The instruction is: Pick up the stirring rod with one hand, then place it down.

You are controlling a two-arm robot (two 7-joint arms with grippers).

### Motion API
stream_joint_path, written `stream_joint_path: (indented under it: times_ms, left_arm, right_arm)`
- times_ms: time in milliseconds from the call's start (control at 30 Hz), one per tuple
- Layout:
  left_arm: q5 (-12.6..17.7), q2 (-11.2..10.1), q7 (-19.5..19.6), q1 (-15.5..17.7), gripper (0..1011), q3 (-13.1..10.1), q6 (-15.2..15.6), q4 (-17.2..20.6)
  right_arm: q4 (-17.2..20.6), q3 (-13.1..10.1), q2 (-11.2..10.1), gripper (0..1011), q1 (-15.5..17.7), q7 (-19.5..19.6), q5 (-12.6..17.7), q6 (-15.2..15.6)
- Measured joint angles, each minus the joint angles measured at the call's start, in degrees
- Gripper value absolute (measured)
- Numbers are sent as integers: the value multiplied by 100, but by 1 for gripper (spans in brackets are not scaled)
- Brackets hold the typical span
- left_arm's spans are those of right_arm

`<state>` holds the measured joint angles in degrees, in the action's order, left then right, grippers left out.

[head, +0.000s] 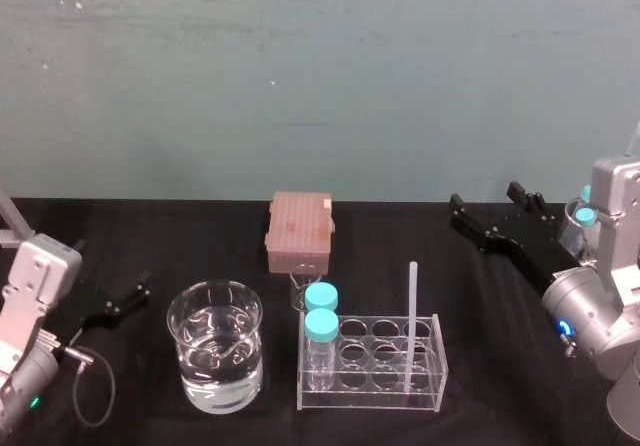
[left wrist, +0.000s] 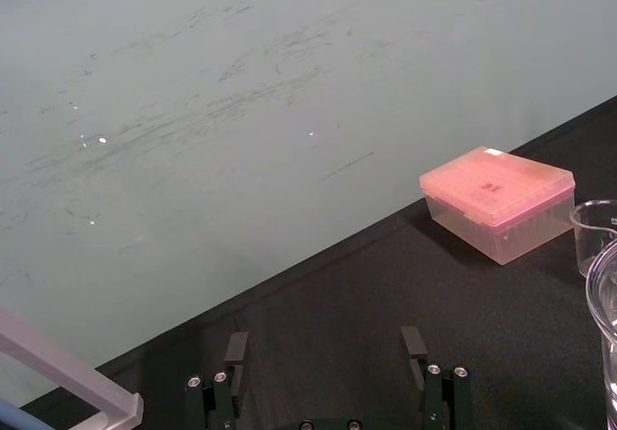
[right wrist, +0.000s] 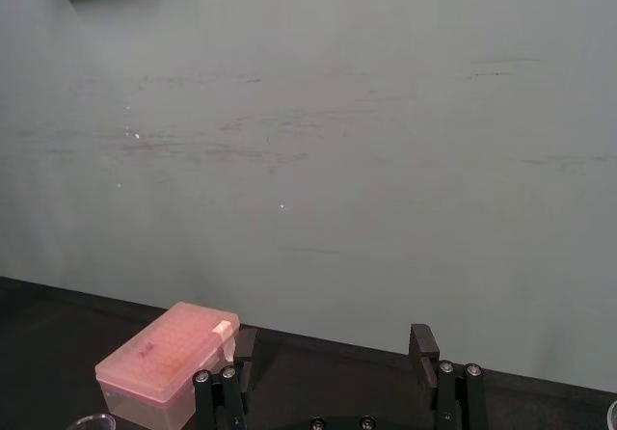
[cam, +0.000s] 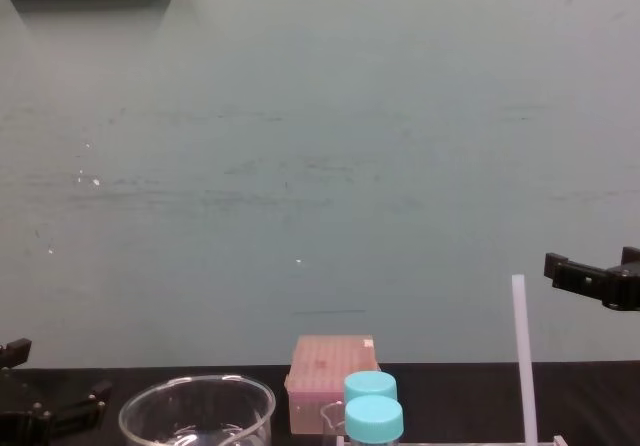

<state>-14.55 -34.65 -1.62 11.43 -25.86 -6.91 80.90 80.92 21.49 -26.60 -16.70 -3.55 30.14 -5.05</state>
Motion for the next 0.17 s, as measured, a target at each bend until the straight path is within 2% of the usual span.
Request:
stream_joint_path:
  times_ms: [167]
  left_arm:
    - [0,0,0,0,1005,0,0,0]
  right_arm:
    - [0,0,0,1003,-2,2,1,-4]
